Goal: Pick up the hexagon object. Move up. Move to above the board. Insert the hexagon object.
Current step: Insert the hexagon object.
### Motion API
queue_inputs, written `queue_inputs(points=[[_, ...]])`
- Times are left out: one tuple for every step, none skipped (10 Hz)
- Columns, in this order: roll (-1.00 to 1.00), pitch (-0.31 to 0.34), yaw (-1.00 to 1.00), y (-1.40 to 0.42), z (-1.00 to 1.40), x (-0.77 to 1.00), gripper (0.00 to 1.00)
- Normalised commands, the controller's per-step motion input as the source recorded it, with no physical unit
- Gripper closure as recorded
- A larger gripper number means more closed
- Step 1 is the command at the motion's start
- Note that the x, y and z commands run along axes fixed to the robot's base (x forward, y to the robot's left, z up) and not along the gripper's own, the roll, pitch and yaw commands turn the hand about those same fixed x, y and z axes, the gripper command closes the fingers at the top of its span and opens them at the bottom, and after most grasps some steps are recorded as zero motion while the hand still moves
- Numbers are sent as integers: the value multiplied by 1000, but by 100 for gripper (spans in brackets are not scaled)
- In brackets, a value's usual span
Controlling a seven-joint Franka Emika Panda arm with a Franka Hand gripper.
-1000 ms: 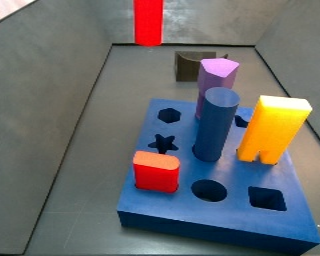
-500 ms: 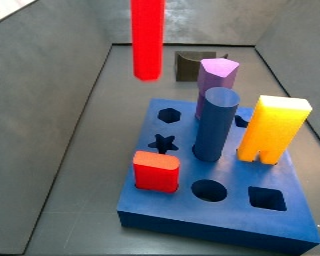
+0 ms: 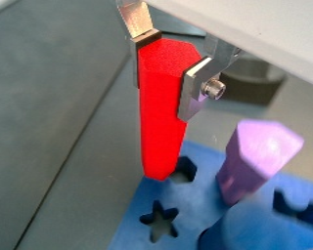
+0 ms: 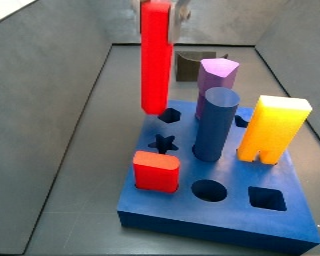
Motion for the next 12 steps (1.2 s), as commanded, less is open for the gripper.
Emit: queue_inputs(points=[[0,19,-994,0,-243,0,100],[0,10,-926,0,-77,51,100],[0,23,-626,0,-60,369,100],[13,33,-197,6,-43,426,100],[23,0,0,0,-129,406,100],[94,17,-223,0,-123,717,100],[0,0,-897,0,-26,140,100],[0,0,-1000,0,-40,0,100],[0,0,-1000,0,-100,0,100],[46,61,-834,80,0,0,100],[51,89,-677,220,0,0,100],[13,81,-691,223,-14,11,100]])
